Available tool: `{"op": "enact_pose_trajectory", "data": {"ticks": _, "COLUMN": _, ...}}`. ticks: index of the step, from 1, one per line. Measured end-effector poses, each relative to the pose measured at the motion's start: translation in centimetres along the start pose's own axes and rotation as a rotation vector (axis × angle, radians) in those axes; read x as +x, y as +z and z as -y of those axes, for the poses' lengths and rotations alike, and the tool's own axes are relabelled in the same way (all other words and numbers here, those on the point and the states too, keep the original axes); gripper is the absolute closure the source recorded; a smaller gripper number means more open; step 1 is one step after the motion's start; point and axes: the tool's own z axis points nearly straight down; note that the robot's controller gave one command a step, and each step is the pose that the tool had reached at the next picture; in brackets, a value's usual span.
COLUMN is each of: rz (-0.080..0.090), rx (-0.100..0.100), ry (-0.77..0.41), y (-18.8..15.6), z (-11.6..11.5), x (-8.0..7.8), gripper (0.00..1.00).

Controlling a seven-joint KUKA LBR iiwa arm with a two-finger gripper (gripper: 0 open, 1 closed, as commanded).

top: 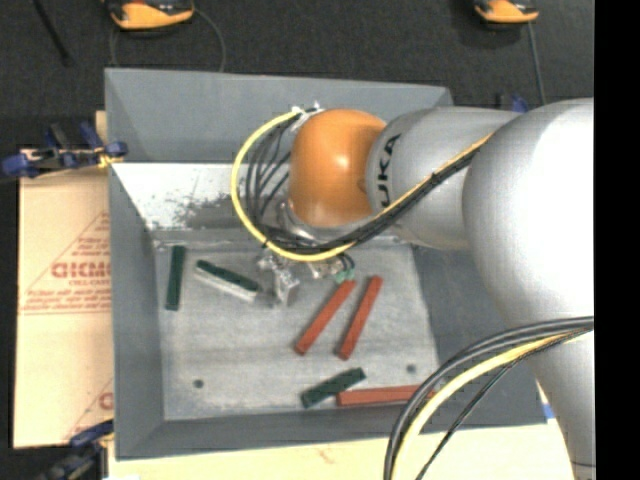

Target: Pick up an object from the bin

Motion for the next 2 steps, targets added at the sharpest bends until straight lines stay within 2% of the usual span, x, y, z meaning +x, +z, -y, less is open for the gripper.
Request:
{"op": "enact_pose_trajectory", "data": {"ticks": 1, "rz": 0.0, "rx": -0.001, "ry": 0.001, "y": 0.0, "z": 0.0, "x": 0.0, "gripper": 0.0}}
{"op": "enact_pose_trajectory", "data": {"ticks": 2, "rz": 0.006, "rx": 0.003, "ry": 0.101, "y": -6.0, "z": 3.4, "x": -1.1, "gripper": 0.0}}
